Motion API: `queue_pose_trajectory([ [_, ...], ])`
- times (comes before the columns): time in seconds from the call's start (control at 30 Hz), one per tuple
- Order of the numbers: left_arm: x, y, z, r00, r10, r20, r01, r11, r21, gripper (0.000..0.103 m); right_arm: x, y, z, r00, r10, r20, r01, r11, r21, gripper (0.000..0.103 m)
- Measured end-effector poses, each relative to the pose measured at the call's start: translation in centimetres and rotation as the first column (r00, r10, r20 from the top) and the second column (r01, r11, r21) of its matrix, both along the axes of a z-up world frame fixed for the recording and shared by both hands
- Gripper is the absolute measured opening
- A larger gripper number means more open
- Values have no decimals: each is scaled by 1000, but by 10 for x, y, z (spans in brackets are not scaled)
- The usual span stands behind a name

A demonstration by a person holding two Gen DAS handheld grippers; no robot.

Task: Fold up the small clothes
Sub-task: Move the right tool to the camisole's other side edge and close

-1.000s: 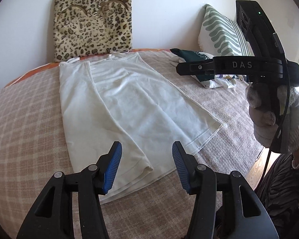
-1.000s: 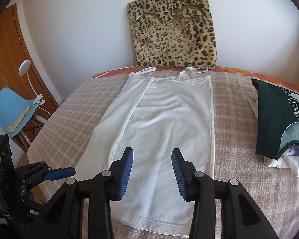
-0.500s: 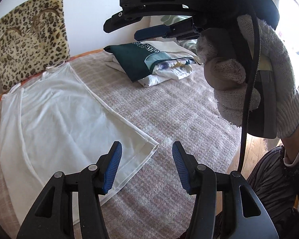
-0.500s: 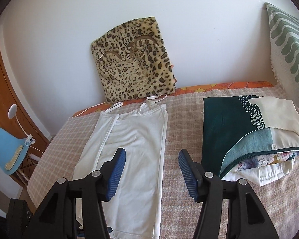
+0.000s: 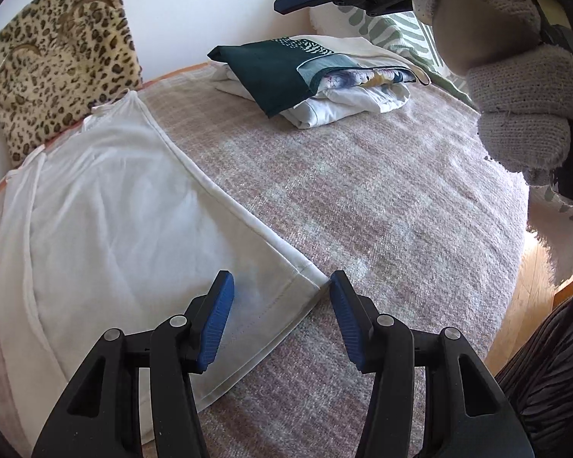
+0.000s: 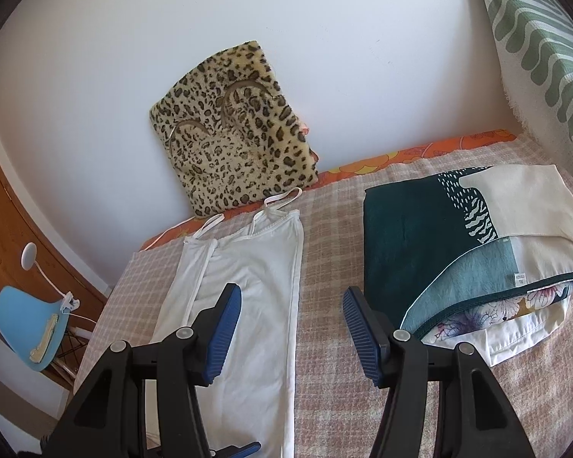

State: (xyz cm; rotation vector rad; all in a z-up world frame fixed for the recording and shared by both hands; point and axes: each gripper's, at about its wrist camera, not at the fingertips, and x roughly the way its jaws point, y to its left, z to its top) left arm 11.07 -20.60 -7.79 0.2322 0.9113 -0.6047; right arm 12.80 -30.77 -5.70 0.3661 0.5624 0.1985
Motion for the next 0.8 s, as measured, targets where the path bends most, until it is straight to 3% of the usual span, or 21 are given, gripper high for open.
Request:
queue_pose_trajectory([
  [0.07, 1, 2, -1, 1000, 12, 5, -12, 1000, -29, 29, 9, 1, -2, 1000, 9, -6, -9, 1000, -1, 59],
  [0.17, 2, 4, -1, 1000, 14, -7, -15, 997, -73, 11, 31, 5, -6, 999, 35, -33, -35, 999, -9, 58],
  [0.3, 4, 11, -1, 999, 30, -32, -35, 989, -145, 10, 73, 5, -14, 993, 82, -85, -81, 997, 21, 55],
  [0.53, 9, 35, 5, 993, 95, -73, -110, 962, -251, 8, 138, 18, -27, 980, 137, -145, -141, 990, -20, 54],
  [0.63, 12, 44, 7, 989, 121, -85, -140, 950, -278, 7, 160, 34, -34, 976, 155, -156, -167, 984, -68, 54],
  [0.8, 11, 46, 8, 989, 124, -77, -141, 947, -287, 6, 201, 45, -56, 972, 101, -210, -120, 989, -81, 54],
])
